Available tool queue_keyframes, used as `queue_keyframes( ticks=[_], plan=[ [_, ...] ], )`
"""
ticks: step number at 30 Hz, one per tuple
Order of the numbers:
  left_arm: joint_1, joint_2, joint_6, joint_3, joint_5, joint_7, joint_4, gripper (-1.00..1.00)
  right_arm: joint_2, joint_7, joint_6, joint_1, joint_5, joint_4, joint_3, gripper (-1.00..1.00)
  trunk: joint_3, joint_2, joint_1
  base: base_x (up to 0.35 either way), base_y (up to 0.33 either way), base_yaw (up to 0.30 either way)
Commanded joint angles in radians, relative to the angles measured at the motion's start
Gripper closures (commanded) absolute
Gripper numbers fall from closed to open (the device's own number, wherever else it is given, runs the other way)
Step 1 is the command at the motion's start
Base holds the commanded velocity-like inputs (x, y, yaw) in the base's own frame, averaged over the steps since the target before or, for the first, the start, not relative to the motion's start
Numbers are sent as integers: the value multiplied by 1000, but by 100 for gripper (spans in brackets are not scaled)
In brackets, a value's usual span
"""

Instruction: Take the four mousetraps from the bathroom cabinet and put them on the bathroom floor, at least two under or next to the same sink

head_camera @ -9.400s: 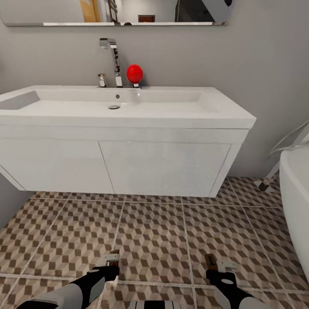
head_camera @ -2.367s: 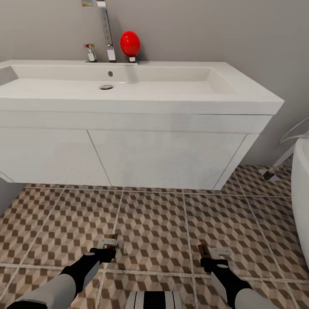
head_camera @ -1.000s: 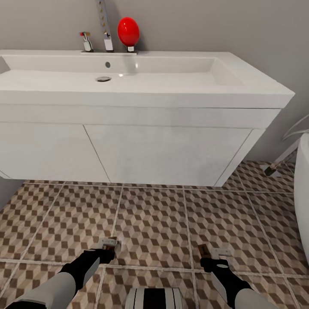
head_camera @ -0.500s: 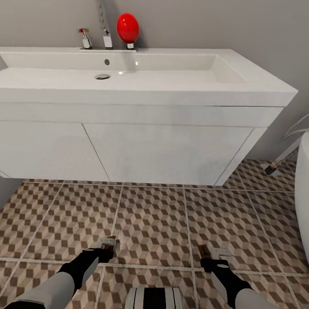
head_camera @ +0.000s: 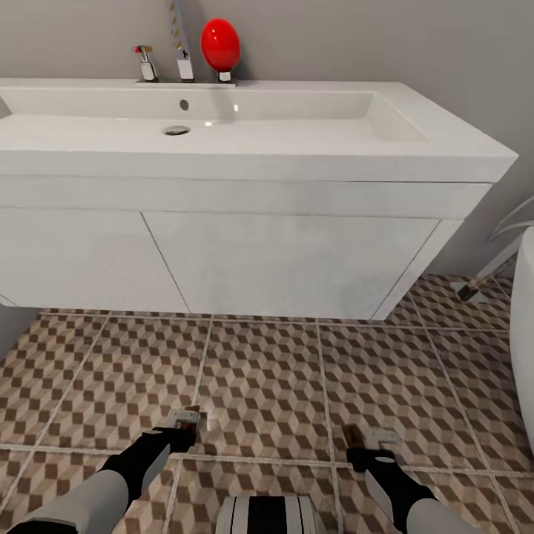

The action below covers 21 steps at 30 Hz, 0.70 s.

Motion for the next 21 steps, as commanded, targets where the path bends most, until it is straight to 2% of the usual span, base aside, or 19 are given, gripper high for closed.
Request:
queue_keyframes(
  ticks=[1, 7, 21],
  plan=[
    [0, 1, 6, -8, 6, 4, -2, 100, 0, 0, 16, 0, 1, -2, -4, 100, -1, 0, 0, 0, 0, 0],
    [0, 0, 4, -9, 6, 4, -2, 100, -1, 2, 62, 0, 3, -3, -4, 100, -1, 0, 0, 0, 0, 0],
    [0, -1, 4, -11, 4, 3, -2, 100, -1, 1, 65, 0, 4, -3, -5, 100, -1, 0, 0, 0, 0, 0]
  ],
)
